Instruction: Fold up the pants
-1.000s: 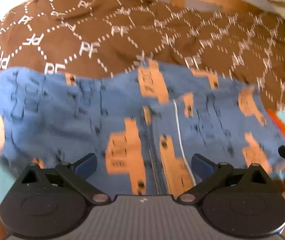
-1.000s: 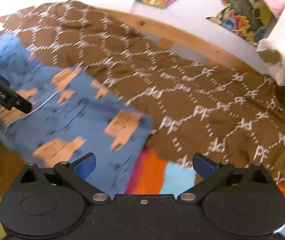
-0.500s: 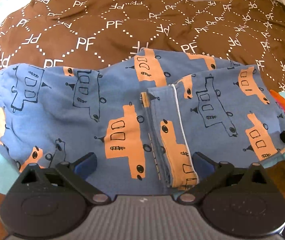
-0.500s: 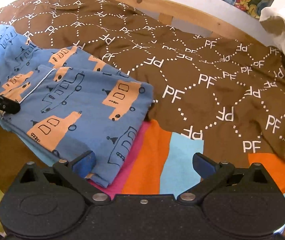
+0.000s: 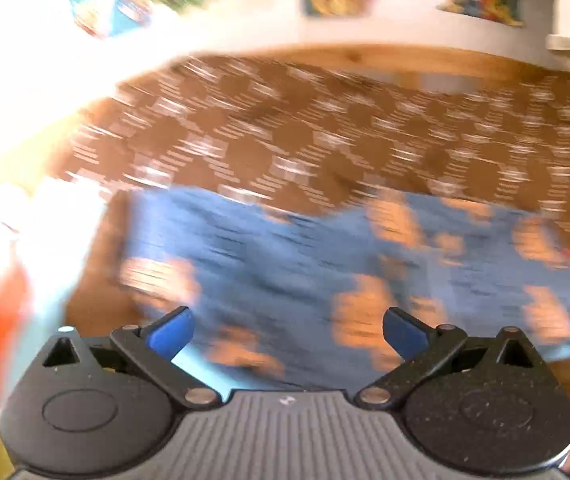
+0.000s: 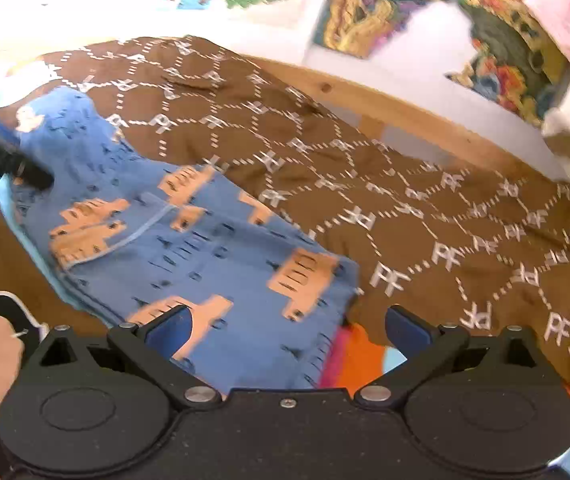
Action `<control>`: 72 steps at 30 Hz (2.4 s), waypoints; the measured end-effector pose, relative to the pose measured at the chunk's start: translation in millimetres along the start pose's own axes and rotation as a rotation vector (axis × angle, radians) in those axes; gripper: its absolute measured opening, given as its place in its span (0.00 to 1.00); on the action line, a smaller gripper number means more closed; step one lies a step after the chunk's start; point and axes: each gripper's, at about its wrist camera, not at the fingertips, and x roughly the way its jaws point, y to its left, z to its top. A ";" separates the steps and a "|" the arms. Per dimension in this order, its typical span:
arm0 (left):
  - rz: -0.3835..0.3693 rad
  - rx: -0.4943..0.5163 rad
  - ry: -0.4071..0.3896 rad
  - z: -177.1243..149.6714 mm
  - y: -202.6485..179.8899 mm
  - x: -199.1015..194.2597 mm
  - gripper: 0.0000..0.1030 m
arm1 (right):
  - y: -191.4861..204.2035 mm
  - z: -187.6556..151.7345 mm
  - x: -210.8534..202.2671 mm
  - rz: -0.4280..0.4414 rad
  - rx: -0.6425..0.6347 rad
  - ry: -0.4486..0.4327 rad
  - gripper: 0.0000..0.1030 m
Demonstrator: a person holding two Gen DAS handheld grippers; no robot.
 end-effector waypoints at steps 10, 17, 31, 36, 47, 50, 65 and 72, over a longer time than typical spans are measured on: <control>-0.031 -0.158 -0.033 7.8 59.9 39.1 1.00 | 10.1 1.9 1.2 0.042 -0.001 -0.058 0.99; -0.233 -0.364 -0.097 4.6 108.6 59.1 1.00 | 20.2 0.2 6.6 0.060 -0.027 -0.045 0.99; -0.191 -0.477 -0.102 -4.3 124.0 59.0 0.41 | 35.3 2.8 11.0 0.083 -0.067 -0.048 0.99; -0.150 -0.477 -0.070 0.5 119.1 58.3 0.23 | 36.3 8.3 18.0 0.062 -0.046 -0.039 0.99; -0.113 -0.327 -0.138 31.3 72.8 13.4 0.19 | 78.1 35.1 72.3 0.042 -0.144 0.025 0.99; -0.150 -0.298 -0.157 41.5 60.4 0.5 0.19 | 87.7 30.7 79.8 0.031 -0.195 0.030 0.99; -0.311 -0.115 -0.220 80.2 -40.8 -48.1 0.19 | -78.0 40.9 -2.6 0.015 0.258 -0.021 0.99; -0.472 0.099 -0.195 68.1 -133.6 -42.0 0.19 | -149.4 18.3 -16.9 0.028 0.590 -0.051 0.99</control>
